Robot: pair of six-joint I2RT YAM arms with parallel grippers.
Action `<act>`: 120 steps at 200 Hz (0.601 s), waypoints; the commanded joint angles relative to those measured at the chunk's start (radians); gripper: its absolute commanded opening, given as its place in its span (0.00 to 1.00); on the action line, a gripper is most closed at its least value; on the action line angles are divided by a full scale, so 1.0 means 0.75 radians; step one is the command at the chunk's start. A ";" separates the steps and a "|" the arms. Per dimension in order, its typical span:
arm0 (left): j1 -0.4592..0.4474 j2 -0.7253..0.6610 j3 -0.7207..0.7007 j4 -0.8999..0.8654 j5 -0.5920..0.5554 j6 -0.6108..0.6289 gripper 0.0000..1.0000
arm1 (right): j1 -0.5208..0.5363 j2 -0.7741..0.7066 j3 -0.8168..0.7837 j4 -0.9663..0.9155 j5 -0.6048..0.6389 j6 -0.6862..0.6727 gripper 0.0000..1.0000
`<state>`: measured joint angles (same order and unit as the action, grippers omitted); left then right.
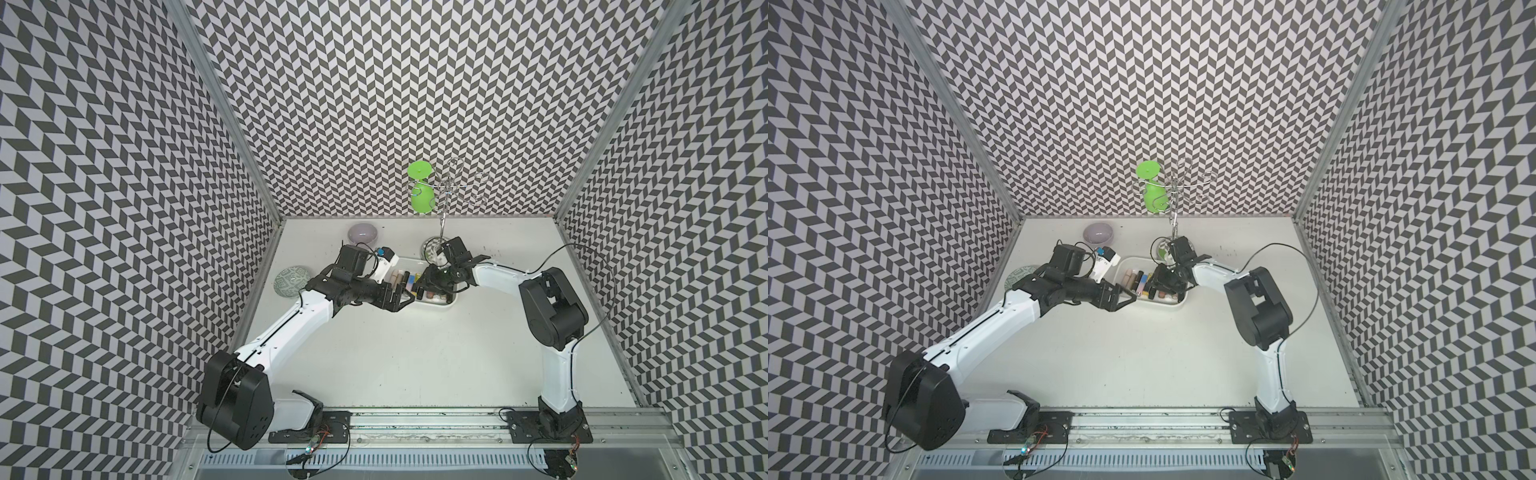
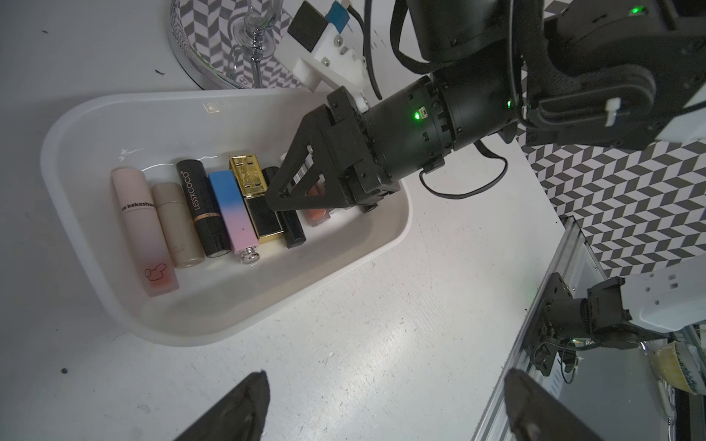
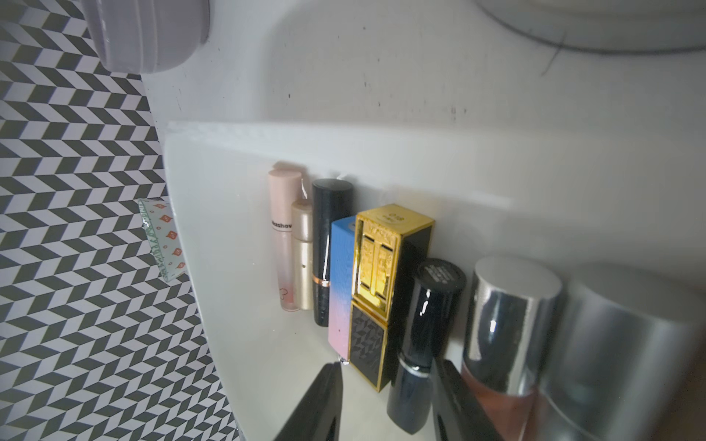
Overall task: Put the lipstick into the storage box
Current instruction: Place the lipstick in the storage box, then reset both arms
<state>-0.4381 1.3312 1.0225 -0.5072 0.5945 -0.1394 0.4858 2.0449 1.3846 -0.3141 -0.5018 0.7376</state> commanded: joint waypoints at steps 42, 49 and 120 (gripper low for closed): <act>-0.002 -0.086 -0.003 0.120 -0.037 -0.091 0.99 | -0.006 -0.345 -0.053 0.106 -0.081 -0.116 0.44; -0.002 -0.094 -0.001 0.145 -0.036 -0.105 0.99 | -0.007 -0.372 -0.069 0.135 -0.130 -0.131 0.45; -0.101 -0.330 -0.155 0.729 0.084 -0.281 0.99 | -0.008 -0.624 -0.157 0.223 -0.482 -0.310 0.47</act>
<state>-0.4664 1.1469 0.9501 -0.1921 0.6167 -0.3061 0.4812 1.6558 1.2816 -0.1894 -0.7818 0.6003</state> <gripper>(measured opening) 0.988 0.466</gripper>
